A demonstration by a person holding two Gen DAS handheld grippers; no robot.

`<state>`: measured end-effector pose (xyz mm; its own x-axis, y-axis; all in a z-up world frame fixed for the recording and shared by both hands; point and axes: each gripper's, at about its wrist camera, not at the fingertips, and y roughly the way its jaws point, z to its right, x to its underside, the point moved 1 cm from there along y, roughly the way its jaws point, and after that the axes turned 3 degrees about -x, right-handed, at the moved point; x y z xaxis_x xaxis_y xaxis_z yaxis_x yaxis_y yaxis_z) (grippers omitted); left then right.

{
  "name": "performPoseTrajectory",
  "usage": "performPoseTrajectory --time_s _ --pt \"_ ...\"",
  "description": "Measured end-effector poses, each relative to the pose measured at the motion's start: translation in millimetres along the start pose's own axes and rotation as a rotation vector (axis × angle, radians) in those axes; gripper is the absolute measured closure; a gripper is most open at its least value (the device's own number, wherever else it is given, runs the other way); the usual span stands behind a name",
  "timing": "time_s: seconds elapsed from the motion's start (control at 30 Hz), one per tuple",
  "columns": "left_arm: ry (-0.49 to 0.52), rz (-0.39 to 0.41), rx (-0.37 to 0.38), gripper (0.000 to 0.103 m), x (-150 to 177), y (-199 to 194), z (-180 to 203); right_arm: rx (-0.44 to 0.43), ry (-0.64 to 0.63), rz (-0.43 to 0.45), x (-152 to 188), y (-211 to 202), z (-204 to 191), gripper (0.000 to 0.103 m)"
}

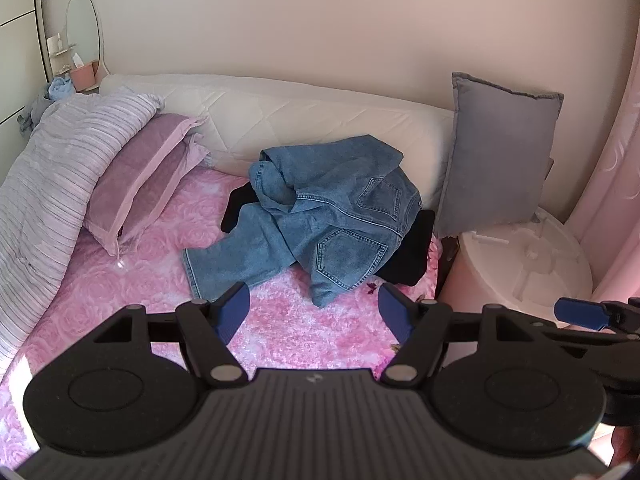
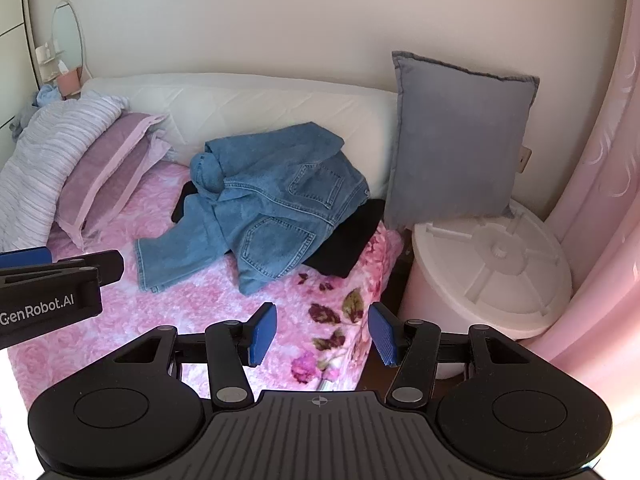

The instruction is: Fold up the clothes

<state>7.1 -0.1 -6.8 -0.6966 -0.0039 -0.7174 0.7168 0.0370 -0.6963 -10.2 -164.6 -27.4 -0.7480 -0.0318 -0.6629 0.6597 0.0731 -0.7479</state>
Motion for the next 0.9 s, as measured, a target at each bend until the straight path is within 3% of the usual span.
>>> performPoseTrajectory --time_s 0.9 --pt "-0.016 0.030 0.002 0.035 23 -19 -23 -0.010 -0.013 0.038 -3 -16 -18 0.049"
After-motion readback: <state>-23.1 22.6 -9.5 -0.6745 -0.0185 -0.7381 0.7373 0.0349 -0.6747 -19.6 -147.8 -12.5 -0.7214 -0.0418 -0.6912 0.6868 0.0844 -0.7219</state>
